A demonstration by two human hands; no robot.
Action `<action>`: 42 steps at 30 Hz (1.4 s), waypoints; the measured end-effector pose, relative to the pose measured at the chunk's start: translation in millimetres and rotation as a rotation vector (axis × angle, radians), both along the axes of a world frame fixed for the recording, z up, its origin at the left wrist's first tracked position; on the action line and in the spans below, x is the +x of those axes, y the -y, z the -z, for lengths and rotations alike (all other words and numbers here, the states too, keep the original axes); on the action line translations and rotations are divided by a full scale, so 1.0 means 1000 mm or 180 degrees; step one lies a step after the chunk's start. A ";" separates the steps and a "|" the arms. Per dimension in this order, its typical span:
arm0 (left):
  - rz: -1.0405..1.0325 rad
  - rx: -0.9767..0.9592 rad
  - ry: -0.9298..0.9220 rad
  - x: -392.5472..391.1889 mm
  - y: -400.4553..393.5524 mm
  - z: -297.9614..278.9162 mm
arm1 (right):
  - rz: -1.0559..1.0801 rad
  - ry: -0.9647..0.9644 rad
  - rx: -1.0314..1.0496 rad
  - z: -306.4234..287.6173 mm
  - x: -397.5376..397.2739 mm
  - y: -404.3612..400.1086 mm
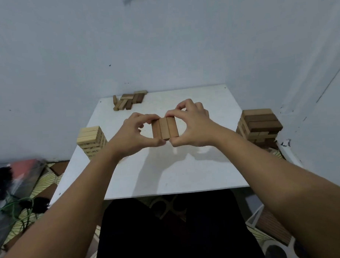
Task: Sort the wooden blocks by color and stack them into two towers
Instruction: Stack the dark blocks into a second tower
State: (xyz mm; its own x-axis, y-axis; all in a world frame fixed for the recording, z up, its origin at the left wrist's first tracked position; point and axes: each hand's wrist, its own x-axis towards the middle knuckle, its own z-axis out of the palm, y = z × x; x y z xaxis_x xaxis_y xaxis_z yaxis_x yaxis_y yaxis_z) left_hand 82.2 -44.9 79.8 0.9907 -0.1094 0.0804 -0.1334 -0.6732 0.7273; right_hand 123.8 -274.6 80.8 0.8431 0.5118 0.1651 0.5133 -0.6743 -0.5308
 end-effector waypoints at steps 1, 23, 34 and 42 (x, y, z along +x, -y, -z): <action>0.0025 0.0000 0.0070 0.000 0.003 -0.011 | 0.0004 0.0089 -0.0009 -0.012 -0.001 0.003; 0.0962 0.0026 0.0087 0.039 0.197 -0.053 | 0.0791 -0.0680 0.0126 -0.058 -0.023 0.205; 0.0909 0.0117 -0.0133 0.044 0.216 -0.045 | 0.0781 -0.0991 0.0332 -0.044 -0.017 0.221; 0.0874 -0.0051 -0.0418 0.039 0.207 -0.039 | 0.0703 -0.1164 0.0442 -0.034 -0.015 0.226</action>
State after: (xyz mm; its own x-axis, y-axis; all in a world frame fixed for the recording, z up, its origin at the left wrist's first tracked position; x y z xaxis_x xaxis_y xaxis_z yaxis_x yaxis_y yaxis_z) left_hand 121.4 -251.7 118.7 0.9262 -0.3745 -0.0426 -0.2129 -0.6132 0.7607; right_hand 109.2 -500.5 115.1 0.9454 0.3070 -0.1097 0.1268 -0.6562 -0.7438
